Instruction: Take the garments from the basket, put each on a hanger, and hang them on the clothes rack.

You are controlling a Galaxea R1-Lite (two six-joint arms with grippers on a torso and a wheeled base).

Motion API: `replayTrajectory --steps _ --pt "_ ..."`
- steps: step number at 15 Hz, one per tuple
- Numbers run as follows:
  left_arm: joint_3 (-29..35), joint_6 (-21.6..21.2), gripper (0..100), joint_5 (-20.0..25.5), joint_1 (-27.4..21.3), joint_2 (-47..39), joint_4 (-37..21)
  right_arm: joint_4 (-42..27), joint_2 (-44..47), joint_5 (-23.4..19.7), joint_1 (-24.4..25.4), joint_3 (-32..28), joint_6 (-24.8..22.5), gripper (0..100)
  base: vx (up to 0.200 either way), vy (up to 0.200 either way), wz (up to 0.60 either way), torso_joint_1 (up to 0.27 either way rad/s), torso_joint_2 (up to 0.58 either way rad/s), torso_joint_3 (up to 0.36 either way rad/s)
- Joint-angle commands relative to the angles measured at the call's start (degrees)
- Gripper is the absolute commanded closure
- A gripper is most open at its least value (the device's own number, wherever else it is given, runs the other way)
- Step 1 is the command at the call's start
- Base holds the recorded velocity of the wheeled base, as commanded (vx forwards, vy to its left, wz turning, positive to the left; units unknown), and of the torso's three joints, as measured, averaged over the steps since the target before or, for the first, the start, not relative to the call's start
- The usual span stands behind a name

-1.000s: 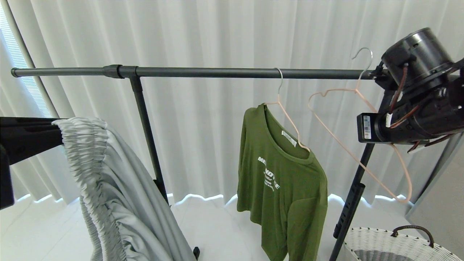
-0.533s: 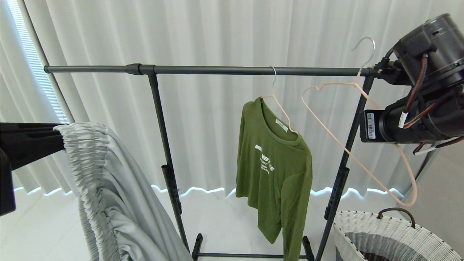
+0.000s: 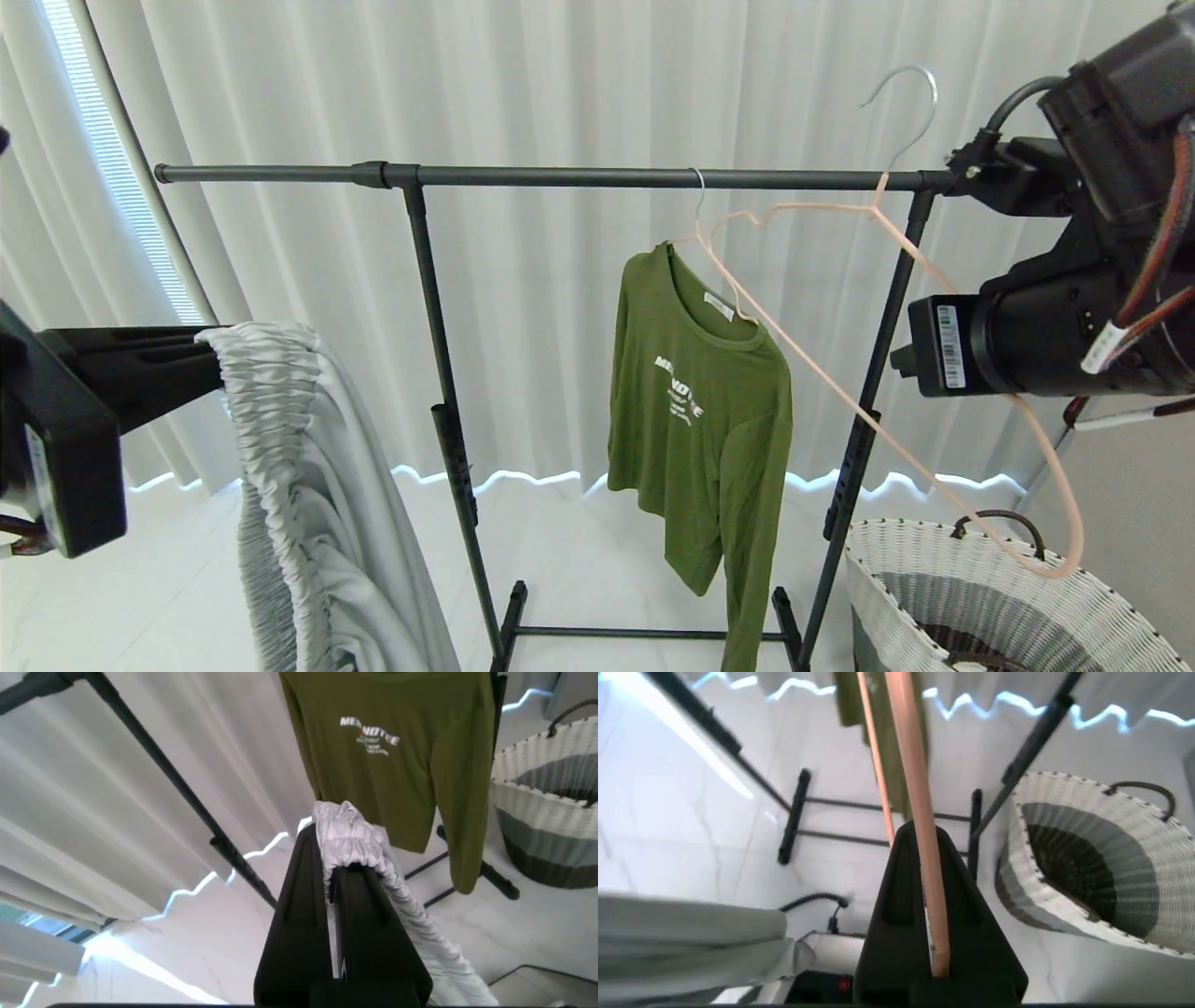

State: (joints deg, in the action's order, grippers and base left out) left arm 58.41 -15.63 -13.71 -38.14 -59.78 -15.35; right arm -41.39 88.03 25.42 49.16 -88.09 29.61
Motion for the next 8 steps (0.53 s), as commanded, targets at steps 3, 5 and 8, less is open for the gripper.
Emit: replayTrajectory --steps 3,5,8 --pt "-1.8 0.07 100 0.0 0.7 -0.51 0.58 1.75 -5.41 -0.19 8.67 11.45 -0.34 100 0.0 0.0 0.0 0.0 0.0 0.0" --pt "-1.8 0.51 100 0.18 2.64 -1.56 0.58 5.62 -8.31 -1.07 12.01 19.53 -0.78 100 0.0 0.0 0.0 0.0 0.0 0.0" --pt "-1.01 3.41 100 0.18 3.78 -4.03 0.58 9.83 -11.56 -2.74 18.16 28.15 -2.72 100 0.0 0.0 0.0 0.0 0.0 0.0"
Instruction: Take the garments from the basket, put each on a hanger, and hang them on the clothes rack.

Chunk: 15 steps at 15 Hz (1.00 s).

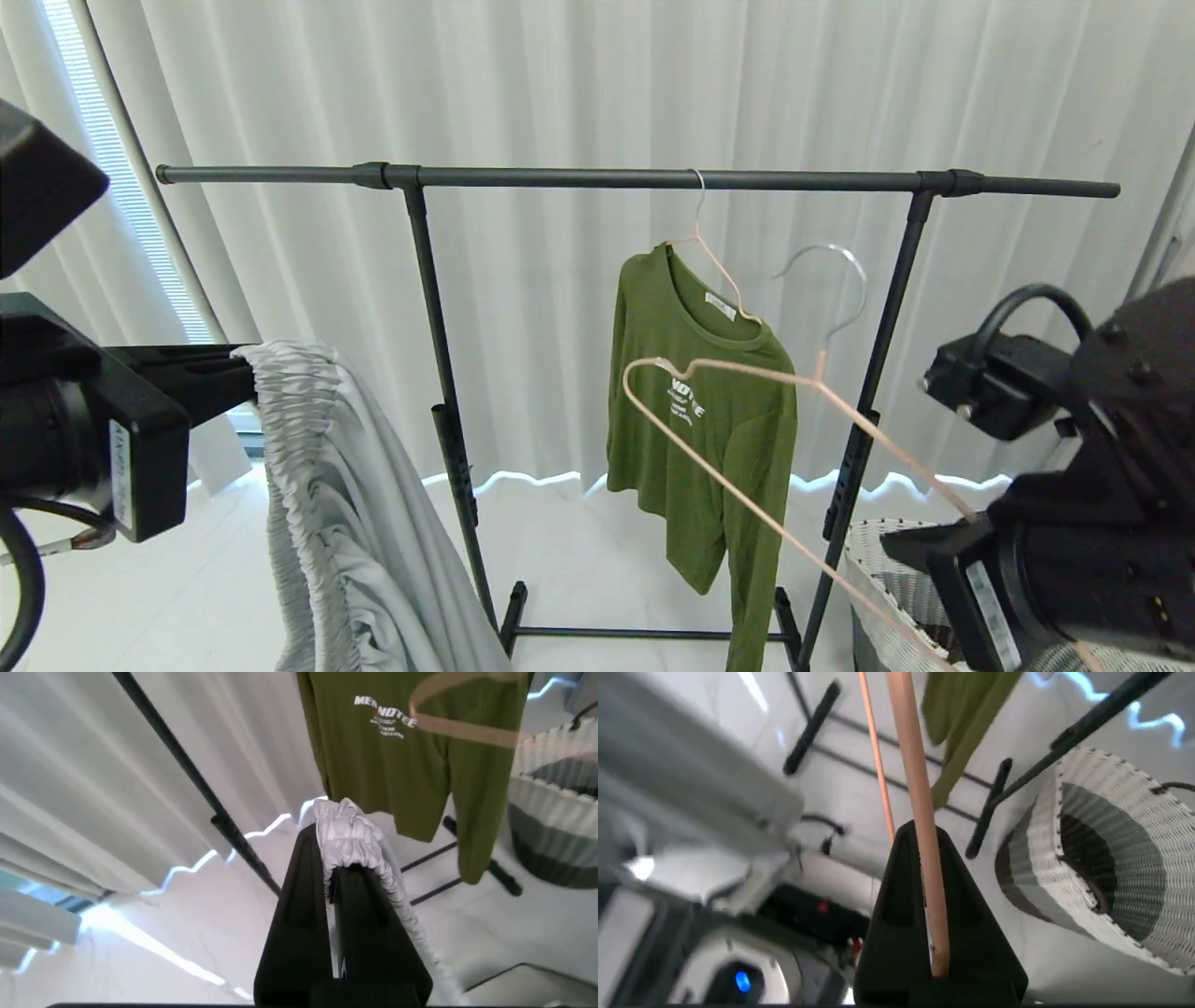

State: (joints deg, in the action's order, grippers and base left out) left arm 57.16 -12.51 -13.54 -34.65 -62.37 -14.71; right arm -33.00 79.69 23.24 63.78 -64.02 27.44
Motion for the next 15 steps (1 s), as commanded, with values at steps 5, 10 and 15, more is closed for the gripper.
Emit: replayTrajectory --steps 5,10,15 --pt "0.23 7.41 100 -0.17 1.86 -7.33 -1.9 6.28 -3.31 -7.85 10.31 5.14 -0.81 100 0.0 0.0 0.0 0.0 0.0 0.0" --pt "0.23 9.26 100 -1.4 6.08 -12.87 -1.81 11.29 -2.87 -10.49 13.39 8.04 -1.69 100 0.0 0.0 0.0 0.0 0.0 0.0" --pt "0.06 12.33 100 -3.51 6.78 -14.1 -1.72 16.65 1.35 -10.84 13.56 7.95 -1.69 100 0.0 0.0 0.0 0.0 0.0 0.0"
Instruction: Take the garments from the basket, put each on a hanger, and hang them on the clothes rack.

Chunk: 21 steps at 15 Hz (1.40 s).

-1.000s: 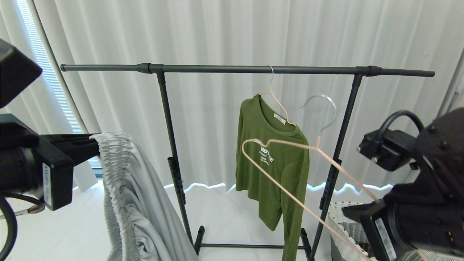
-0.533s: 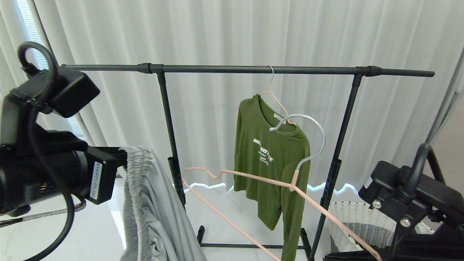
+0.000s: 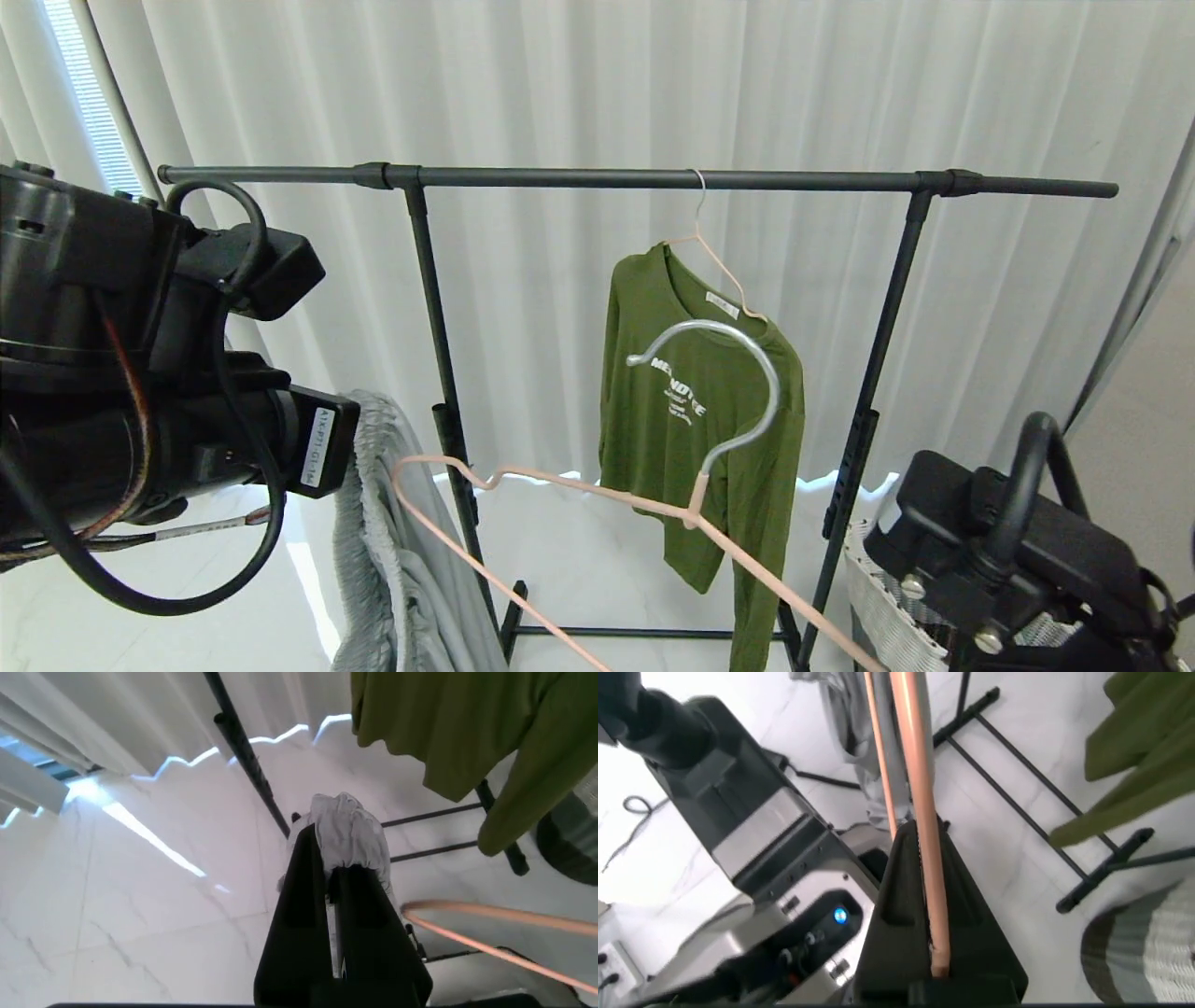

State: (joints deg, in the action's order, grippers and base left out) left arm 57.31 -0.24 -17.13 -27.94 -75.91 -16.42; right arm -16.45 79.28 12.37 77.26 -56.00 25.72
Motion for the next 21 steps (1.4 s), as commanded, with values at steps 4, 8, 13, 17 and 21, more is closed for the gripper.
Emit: replayTrajectory --steps 4,8,13,17,21 --pt "0.61 0.24 100 -1.42 2.54 -2.22 0.16 0.89 2.81 -1.21 0.43 -0.16 -0.06 100 0.0 0.0 0.0 0.0 0.0 0.0" --pt "-0.35 0.33 100 -1.51 4.03 -2.66 0.16 0.98 2.46 -1.65 1.31 -0.33 -0.06 100 0.0 0.0 0.0 0.0 0.0 0.0" --pt "-0.44 0.33 100 -2.74 4.56 -2.66 0.16 0.98 3.08 -2.27 2.45 -0.33 0.03 100 0.0 0.0 0.0 0.0 0.0 0.0" --pt "-1.76 0.24 100 -3.61 3.33 -0.91 0.16 5.99 6.77 -1.56 0.7 0.02 0.21 100 0.0 0.0 0.0 0.0 0.0 0.0" --pt "-4.49 0.24 100 -3.61 2.36 1.91 0.16 11.44 12.04 -0.07 -1.85 -0.16 0.21 100 0.0 0.0 0.0 0.0 0.0 0.0"
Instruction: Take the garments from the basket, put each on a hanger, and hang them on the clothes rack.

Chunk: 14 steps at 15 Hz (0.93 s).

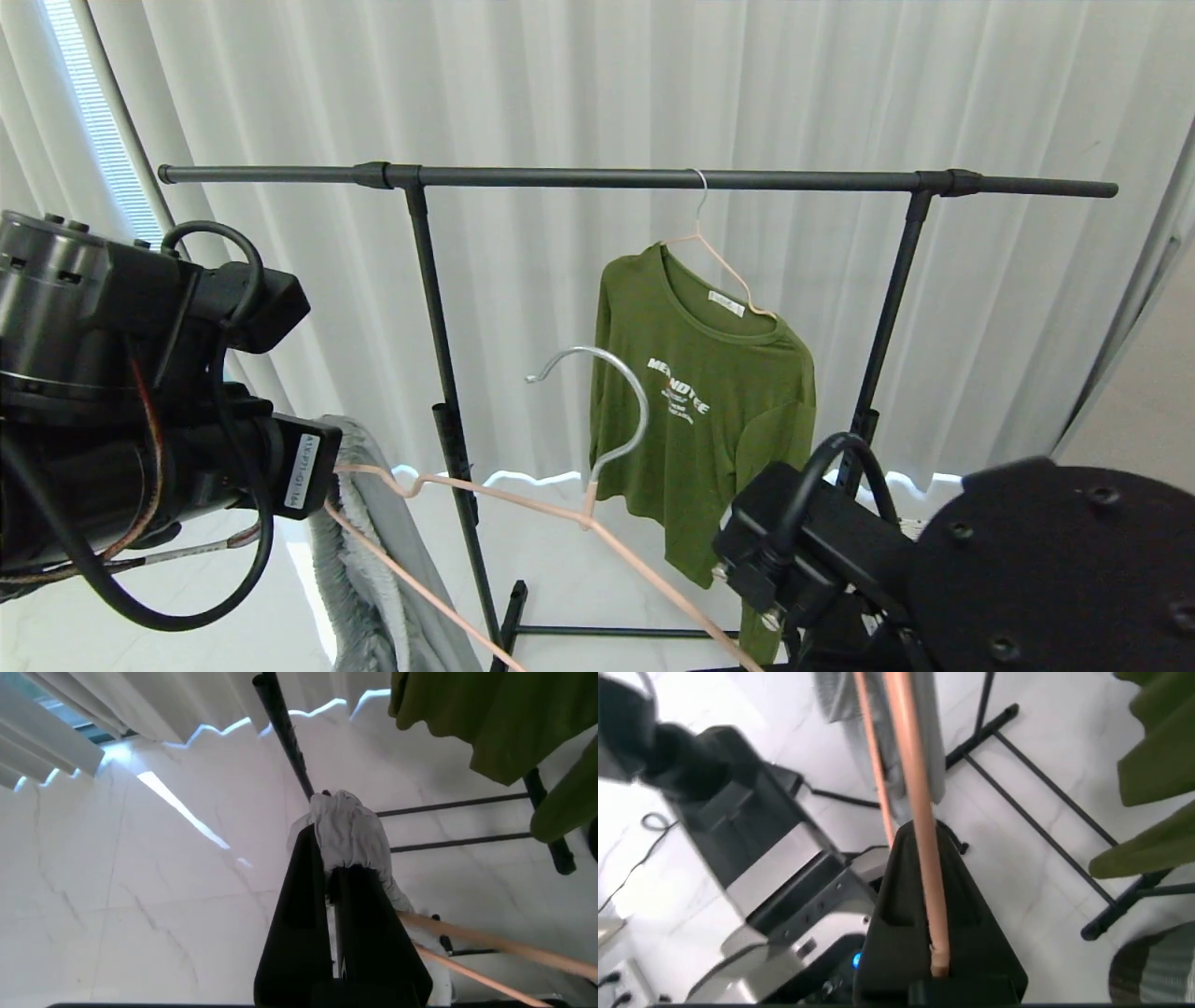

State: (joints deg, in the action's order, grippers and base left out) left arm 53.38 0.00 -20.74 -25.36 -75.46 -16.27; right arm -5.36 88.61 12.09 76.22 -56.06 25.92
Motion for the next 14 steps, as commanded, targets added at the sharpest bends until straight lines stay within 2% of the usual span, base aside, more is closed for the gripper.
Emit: replayTrajectory --steps 1,6,8,13,14 --pt "-0.56 0.0 100 -0.01 -0.13 1.72 0.01 1.67 3.67 1.18 -1.24 -0.19 0.1 100 0.0 0.0 0.0 0.0 0.0 0.0" --pt "0.23 0.53 100 -1.32 0.13 0.31 -0.42 3.96 5.69 1.97 -1.6 -0.36 0.27 100 0.0 0.0 0.0 0.0 0.0 0.0" --pt "2.6 1.41 100 -8.36 0.4 -3.38 -0.34 3.69 5.43 2.06 -1.95 -0.36 1.68 100 0.0 0.0 0.0 0.0 0.0 0.0" --pt "7.7 2.72 100 -8.44 0.4 -7.51 -0.42 3.87 6.66 5.57 -4.76 -1.06 5.99 100 0.0 0.0 0.0 0.0 0.0 0.0" --pt "9.28 4.75 100 -8.53 -0.4 -8.92 -0.42 3.96 7.98 5.75 -6.25 -2.47 6.78 100 0.0 0.0 0.0 0.0 0.0 0.0"
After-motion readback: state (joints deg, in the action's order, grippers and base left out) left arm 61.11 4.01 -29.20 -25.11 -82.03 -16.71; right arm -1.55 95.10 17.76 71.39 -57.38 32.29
